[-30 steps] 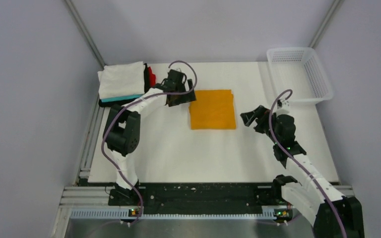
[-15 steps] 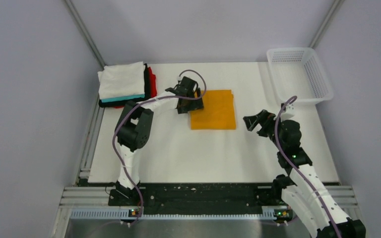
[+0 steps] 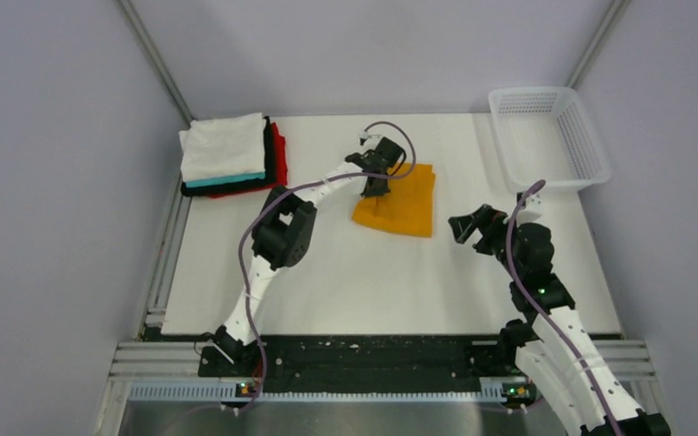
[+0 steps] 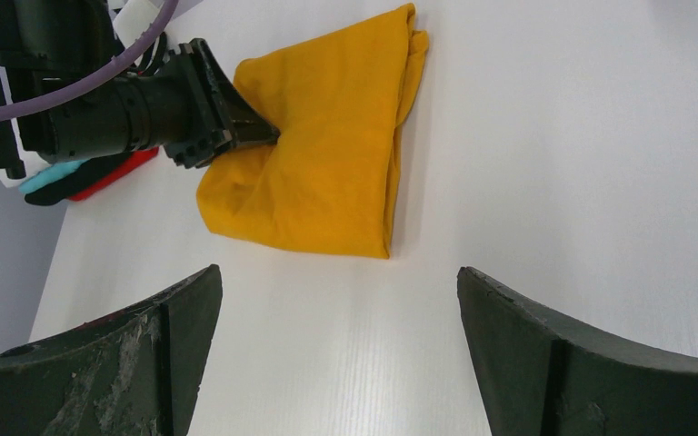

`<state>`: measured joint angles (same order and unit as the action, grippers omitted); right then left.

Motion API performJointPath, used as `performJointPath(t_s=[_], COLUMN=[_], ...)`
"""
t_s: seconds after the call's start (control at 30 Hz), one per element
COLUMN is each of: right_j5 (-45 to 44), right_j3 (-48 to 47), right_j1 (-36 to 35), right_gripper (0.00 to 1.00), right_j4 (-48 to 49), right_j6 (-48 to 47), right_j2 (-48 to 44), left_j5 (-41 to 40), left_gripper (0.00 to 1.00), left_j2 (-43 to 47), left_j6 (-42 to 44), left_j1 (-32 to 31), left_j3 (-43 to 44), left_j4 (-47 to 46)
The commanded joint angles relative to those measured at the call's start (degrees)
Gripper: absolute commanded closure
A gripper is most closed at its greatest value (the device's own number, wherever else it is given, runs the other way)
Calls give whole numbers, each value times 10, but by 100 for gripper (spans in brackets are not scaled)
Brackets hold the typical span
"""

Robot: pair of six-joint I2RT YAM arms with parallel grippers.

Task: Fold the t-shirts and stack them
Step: Put the neatly folded tshirt into the corner of the board with the left arm

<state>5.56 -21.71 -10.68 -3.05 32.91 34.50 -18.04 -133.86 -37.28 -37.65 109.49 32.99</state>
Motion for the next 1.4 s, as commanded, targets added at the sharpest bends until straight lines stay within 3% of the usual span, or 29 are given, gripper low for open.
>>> performJointPath(t_s=[0.0, 0.13, 0.27, 0.67, 1.0, 1.37], right_j5=[-11, -24, -40, -78, -98, -108], right_j3=[2, -2, 1, -2, -6, -8], right_j1=[4, 3, 3, 3, 4, 4], right_gripper=[2, 2, 2, 2, 2, 2], right_j4=[3, -10, -14, -21, -20, -23], right_j6=[-14, -19, -20, -29, -37, -38], right_j2=[-10, -20, -28, -16, 8, 13], left_j5=[-93, -297, -396, -405, -417, -394], left_gripper=[100, 100, 100, 100, 100, 100], left_j2=[-78, -56, 13, 125, 141, 154], left_j6=[34, 105, 239, 518, 624, 654], left_j1=[-31, -31, -18, 102, 174, 208], left_j3=[55, 78, 14, -96, -20, 63], left_j4=[132, 148, 30, -220, -253, -238])
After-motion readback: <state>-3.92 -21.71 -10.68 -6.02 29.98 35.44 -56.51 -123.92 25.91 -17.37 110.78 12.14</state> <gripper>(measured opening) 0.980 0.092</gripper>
